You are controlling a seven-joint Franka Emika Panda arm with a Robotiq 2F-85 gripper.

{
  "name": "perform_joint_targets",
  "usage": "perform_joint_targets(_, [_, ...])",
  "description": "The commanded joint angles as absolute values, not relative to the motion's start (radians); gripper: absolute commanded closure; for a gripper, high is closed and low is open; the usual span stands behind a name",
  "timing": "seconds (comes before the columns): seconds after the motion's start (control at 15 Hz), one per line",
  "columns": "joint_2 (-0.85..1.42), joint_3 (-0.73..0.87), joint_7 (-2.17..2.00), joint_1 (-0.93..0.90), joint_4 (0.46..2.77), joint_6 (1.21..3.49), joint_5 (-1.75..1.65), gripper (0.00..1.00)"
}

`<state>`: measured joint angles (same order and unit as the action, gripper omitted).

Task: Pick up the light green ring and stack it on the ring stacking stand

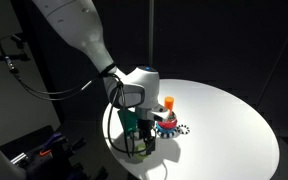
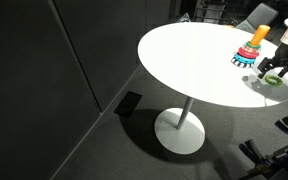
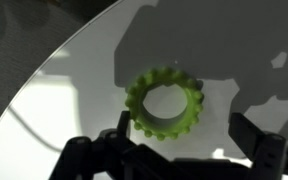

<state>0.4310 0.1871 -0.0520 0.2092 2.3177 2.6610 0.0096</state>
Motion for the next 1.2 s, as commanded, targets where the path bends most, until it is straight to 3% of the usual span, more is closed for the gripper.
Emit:
perform_joint_targets(0.0, [0.446, 0.203, -0.076, 0.192, 2.302, 2.666, 0.005, 0.00])
perform_joint_targets(1.13, [0.438, 0.227, -0.078, 0.194, 2.312, 2.661, 0.000, 0.00])
